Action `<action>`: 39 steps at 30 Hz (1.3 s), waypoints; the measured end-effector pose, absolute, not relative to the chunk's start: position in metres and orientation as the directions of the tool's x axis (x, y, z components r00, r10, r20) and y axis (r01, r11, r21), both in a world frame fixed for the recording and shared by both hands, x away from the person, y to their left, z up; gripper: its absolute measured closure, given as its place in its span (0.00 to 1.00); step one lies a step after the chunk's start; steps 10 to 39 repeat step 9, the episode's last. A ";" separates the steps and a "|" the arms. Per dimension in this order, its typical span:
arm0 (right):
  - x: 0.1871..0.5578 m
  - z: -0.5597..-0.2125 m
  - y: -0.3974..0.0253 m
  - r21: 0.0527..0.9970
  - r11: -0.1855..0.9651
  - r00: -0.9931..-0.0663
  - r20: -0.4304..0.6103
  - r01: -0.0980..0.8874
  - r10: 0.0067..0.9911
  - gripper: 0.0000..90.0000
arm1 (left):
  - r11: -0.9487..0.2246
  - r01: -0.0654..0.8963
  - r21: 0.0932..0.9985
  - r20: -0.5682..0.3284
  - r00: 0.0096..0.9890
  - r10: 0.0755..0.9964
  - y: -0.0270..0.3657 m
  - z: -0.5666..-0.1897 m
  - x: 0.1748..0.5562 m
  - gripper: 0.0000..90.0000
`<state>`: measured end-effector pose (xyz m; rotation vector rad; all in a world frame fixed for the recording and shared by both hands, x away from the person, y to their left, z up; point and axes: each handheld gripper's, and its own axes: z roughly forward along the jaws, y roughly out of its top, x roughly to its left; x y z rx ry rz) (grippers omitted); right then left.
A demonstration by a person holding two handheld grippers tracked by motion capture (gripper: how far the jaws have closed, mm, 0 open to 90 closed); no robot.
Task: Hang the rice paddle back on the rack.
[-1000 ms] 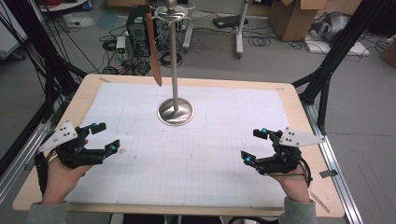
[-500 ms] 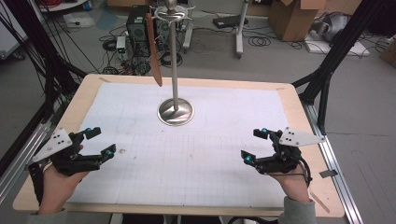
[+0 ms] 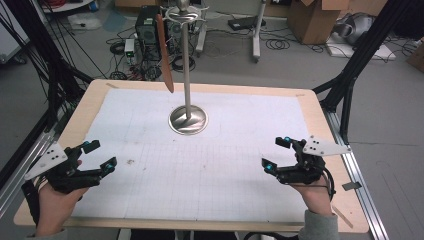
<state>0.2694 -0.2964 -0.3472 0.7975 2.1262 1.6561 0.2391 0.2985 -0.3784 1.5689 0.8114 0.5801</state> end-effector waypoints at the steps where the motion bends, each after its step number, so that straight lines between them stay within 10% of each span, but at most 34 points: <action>1: 0.270 -0.348 -0.298 0.960 0.166 -0.786 0.077 0.223 0.613 0.12 | -0.033 0.178 0.983 -0.088 0.625 0.775 0.300 -0.380 0.238 0.17; 39: 0.270 -0.351 -0.296 0.964 0.174 -0.766 0.044 0.201 0.641 0.12 | -0.013 0.164 0.986 -0.089 0.596 0.798 0.310 -0.376 0.234 0.17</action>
